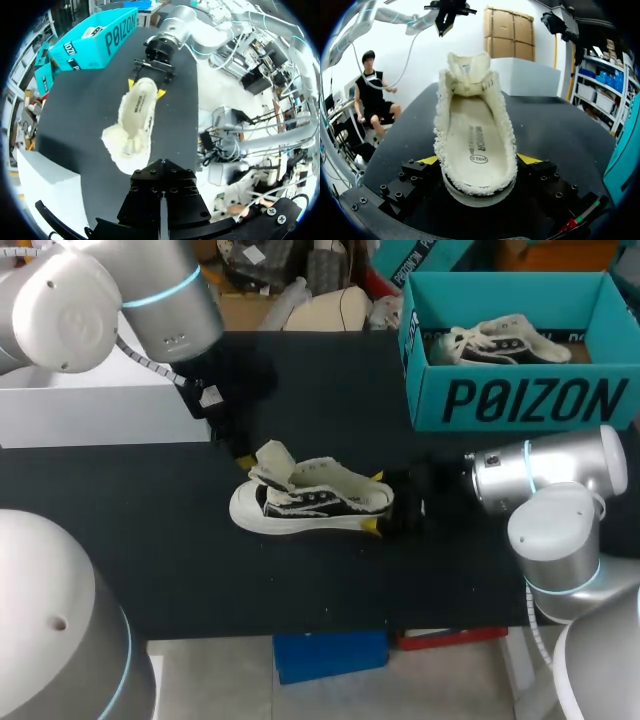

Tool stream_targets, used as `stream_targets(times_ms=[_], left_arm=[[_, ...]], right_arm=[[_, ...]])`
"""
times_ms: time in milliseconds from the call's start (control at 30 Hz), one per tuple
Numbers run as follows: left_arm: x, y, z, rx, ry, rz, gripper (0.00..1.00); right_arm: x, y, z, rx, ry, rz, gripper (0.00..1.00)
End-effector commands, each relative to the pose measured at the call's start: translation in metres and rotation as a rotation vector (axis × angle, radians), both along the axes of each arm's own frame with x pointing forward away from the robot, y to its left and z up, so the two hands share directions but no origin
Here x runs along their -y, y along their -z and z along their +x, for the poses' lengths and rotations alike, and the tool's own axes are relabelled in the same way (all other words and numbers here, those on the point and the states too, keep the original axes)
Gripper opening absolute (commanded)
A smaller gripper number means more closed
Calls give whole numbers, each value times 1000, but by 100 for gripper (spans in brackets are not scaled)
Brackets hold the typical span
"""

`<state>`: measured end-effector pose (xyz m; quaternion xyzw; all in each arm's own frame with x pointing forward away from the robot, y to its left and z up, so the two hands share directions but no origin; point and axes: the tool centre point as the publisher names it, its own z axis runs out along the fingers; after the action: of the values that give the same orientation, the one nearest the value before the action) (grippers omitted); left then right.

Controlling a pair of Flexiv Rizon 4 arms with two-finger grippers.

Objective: Take the shoe out of the shoebox, open the shoe tongue, remove and reinsert the insole, then place the shoe into the shoebox

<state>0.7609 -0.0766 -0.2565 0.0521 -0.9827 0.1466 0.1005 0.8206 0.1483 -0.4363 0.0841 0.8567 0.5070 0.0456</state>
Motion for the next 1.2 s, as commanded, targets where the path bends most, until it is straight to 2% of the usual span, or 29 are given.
stream_targets(times_ms=[33, 233, 533, 900, 1200], left_arm=[[11, 0, 13, -127, 599, -5, 0], [28, 3, 21, -144, 610, 63, 0], [48, 11, 38, -167, 578, 93, 0], [58, 31, 48, -230, 436, 75, 0], [65, 43, 52, -230, 408, 36, 0]], right_arm=[[0, 1, 1, -1, 1, -2, 0], [0, 1, 1, -1, 1, -2, 0], [0, 1, 1, -1, 1, -2, 0], [0, 1, 1, -1, 1, -2, 0], [0, 1, 1, -1, 1, -2, 0]])
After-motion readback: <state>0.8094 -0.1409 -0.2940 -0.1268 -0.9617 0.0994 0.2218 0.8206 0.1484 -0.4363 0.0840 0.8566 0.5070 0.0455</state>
